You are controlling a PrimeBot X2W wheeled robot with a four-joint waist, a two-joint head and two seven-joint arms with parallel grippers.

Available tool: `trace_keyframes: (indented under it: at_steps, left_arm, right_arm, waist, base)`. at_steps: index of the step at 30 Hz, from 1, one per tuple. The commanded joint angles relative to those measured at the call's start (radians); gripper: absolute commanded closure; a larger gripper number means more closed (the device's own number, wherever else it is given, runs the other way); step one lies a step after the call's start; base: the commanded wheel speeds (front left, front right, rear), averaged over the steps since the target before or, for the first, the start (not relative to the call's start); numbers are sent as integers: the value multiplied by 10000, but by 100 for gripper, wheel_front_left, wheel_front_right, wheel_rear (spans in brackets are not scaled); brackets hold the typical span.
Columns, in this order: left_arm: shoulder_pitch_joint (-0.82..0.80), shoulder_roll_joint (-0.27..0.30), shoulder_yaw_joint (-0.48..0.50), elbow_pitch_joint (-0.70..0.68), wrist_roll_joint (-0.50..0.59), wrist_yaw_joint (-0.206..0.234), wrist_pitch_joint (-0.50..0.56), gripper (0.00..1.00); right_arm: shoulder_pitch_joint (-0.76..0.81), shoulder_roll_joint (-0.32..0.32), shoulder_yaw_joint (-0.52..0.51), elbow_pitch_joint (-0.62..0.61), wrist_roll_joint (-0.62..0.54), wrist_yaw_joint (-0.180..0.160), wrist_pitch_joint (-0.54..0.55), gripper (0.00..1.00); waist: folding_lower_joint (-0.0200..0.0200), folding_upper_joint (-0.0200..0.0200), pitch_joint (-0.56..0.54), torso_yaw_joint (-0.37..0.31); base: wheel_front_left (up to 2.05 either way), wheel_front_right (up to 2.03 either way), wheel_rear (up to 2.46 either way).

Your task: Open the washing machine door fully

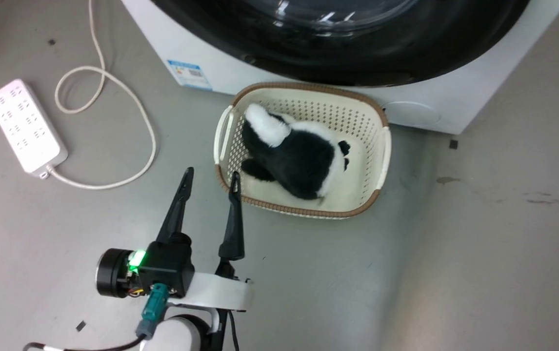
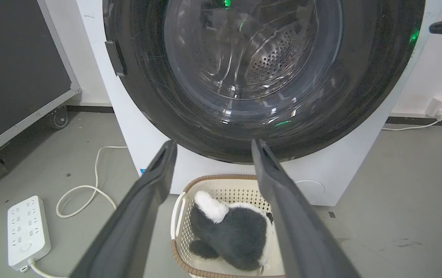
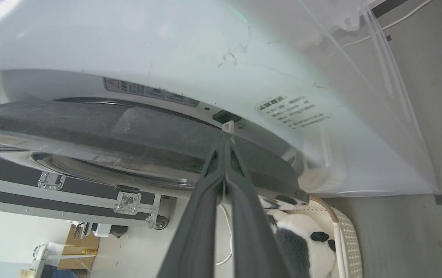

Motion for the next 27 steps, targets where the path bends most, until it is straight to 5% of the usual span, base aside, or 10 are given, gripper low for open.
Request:
trace_keyframes:
  at_steps: [1,17,27]
  left_arm:
    - [-186,8,-85,-74,-51,77,-107,0]
    - [-599,9,-685,-200,-293,529,-441,0]
    - [-612,10,-797,-25,-301,629,-650,0]
  right_arm:
    - [-483,-136,-157,286,112,-2,181,100]
    - [-3255,-661,-1598,3100,36,-4,1996,100]
    - [-2721,-563,-2101,3659,196,-5,3238,100]
  waist:
    - [-1,0,122,111]
    - [-1,0,824,713]
    - [-1,0,210,681]
  base:
    - [0,0,0]
    - [0,0,0]
    - [0,0,0]
